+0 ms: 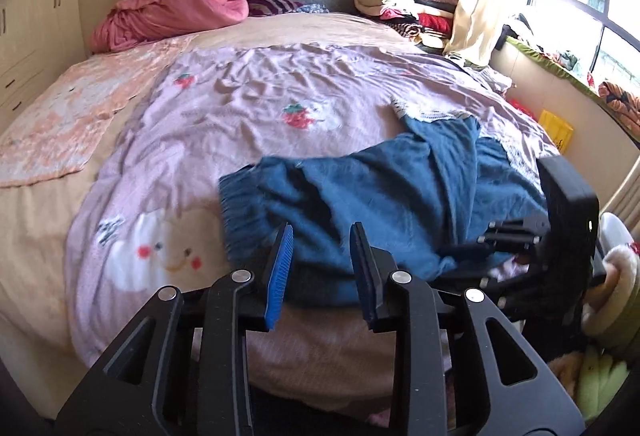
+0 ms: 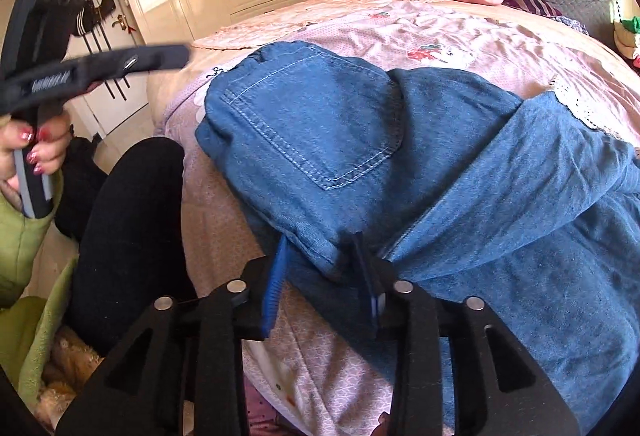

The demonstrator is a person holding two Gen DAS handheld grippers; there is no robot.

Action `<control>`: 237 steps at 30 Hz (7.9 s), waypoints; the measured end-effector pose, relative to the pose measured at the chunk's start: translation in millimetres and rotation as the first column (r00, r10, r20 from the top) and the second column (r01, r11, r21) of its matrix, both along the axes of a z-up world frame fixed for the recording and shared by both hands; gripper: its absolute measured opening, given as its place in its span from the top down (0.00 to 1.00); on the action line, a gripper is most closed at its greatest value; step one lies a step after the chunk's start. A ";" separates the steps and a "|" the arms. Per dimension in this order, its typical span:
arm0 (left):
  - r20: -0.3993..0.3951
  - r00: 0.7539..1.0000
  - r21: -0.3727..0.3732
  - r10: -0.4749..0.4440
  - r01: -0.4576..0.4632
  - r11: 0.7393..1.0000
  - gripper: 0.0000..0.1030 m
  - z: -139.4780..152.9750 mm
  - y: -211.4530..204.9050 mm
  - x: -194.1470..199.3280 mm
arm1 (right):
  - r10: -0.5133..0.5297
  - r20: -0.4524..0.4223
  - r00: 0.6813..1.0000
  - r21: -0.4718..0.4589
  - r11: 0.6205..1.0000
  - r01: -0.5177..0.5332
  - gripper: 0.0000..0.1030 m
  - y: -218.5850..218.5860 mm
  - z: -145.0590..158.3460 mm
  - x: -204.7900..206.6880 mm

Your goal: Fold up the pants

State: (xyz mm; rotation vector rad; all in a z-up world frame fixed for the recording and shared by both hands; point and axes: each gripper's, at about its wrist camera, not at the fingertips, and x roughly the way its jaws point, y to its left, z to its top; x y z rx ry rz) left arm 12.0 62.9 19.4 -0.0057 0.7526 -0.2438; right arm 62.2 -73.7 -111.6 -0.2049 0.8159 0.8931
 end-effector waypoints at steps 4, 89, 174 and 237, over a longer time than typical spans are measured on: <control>-0.057 0.997 0.012 -0.046 0.047 0.999 0.78 -21.4 -23.3 26.0 | -0.018 -0.022 1.000 0.028 0.999 0.018 0.65 -12.7 9.9 -5.3; -0.155 0.924 -0.386 -0.349 0.269 0.883 0.96 -73.2 -144.4 100.2 | -0.533 0.011 0.846 -0.267 0.814 0.516 0.29 -39.6 27.3 260.4; -0.044 0.865 0.250 -0.500 0.494 0.833 0.99 -72.3 -222.6 17.2 | -0.713 -0.390 0.583 0.245 0.530 0.812 0.89 -301.2 31.9 -31.5; -0.157 0.958 -0.021 0.239 -0.245 0.969 0.64 -62.5 40.7 29.1 | -0.641 -0.085 0.763 -0.041 0.767 0.640 0.33 -219.0 14.9 1.3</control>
